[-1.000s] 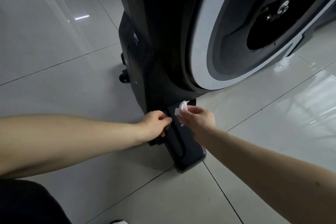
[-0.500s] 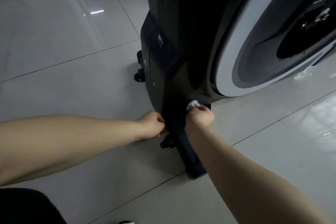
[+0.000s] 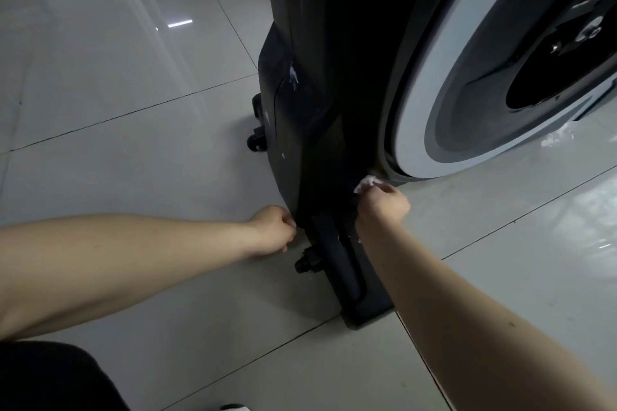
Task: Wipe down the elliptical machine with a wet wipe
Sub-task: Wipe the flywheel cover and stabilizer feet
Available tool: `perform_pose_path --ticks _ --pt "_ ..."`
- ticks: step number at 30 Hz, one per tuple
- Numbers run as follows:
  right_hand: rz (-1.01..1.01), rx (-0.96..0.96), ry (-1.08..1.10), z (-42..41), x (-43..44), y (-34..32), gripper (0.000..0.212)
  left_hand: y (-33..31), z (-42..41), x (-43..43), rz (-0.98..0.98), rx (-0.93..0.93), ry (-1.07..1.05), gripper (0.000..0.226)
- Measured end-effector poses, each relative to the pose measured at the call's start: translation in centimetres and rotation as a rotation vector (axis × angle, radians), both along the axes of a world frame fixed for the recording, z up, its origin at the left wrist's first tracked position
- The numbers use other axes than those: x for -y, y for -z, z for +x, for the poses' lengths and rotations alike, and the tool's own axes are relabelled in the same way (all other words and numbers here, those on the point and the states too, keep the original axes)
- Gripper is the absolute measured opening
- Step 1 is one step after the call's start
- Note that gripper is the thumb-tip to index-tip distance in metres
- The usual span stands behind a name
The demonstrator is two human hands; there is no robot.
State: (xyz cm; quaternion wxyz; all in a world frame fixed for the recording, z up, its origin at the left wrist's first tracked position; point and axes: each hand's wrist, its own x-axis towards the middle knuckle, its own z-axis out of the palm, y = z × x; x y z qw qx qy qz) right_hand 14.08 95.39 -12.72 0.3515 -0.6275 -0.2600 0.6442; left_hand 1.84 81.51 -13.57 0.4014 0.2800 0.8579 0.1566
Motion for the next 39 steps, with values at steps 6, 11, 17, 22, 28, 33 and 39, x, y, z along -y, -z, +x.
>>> perform_pose_path --ticks 6,11,17,22,28,33,39 --pt "0.112 0.152 -0.291 -1.7 6.9 0.5 0.006 -0.6 -0.3 0.2 0.077 -0.097 -0.056 0.016" --pt "0.123 0.112 -0.25 -1.0 4.8 -0.5 0.008 -1.6 -0.5 0.7 0.06 -0.095 -0.061 0.019" --pt "0.189 0.05 -0.041 -0.9 3.4 -2.1 0.005 -3.1 -0.4 0.3 0.148 -0.107 -0.091 0.019" --pt "0.142 -0.048 -0.201 -1.5 7.5 -3.8 0.008 -3.8 0.2 0.2 0.246 -0.115 -0.154 0.019" --pt "0.236 -0.308 -0.131 -0.8 6.6 -9.6 0.019 -5.0 1.0 0.3 0.342 -0.087 -0.19 0.015" --pt "0.294 -0.284 -0.11 -1.0 6.4 -9.0 0.017 -5.3 1.3 0.4 0.341 -0.082 -0.166 0.015" --pt "0.121 -0.109 -0.084 -0.8 5.6 -3.4 0.012 -4.3 0.7 1.1 0.284 -0.122 -0.126 0.016"
